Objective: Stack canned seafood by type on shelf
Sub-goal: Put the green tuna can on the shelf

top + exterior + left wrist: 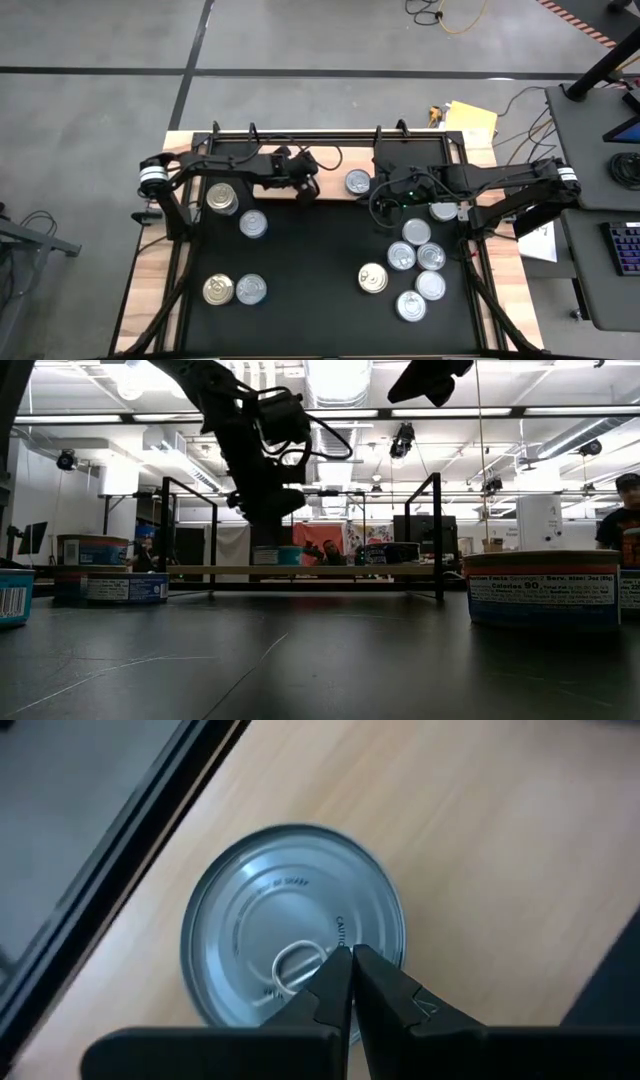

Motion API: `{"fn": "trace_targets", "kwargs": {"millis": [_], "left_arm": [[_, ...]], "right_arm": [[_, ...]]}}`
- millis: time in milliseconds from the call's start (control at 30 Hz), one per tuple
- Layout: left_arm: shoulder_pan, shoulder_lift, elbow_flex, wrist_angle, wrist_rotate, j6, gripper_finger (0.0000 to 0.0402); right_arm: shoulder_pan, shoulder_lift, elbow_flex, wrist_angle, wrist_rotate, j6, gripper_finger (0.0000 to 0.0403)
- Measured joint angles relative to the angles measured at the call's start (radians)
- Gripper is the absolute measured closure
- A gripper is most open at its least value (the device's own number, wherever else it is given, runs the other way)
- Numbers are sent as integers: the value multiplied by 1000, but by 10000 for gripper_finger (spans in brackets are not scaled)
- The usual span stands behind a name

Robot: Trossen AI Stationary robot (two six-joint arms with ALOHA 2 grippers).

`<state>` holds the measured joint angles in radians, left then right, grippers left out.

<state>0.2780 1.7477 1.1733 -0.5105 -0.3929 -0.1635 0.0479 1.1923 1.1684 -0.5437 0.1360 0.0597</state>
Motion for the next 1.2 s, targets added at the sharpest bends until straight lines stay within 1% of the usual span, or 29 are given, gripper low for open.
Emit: {"fn": "trace_targets", "kwargs": {"millis": [167,367,500,600,833,933,1200], "left_arm": [[1,-1,39,-134,1,-12,401],[1,1,86,-215,15,-14,401],[1,2,111,-207,15,-14,401],[1,2,115,-140,15,-3,401],[12,2,60,-53,14,8,401],[12,3,42,-63,19,-3,401],[11,1,42,-168,10,-6,401]], "right_arm": [[0,0,-5,1,0,7,390],[0,0,-5,1,-1,10,390],[0,0,-5,1,-1,9,390],[0,0,-5,1,-1,8,390],[0,0,-5,1,-1,8,390],[0,0,-5,1,-1,8,390],[0,0,-5,1,-1,8,390]]}}
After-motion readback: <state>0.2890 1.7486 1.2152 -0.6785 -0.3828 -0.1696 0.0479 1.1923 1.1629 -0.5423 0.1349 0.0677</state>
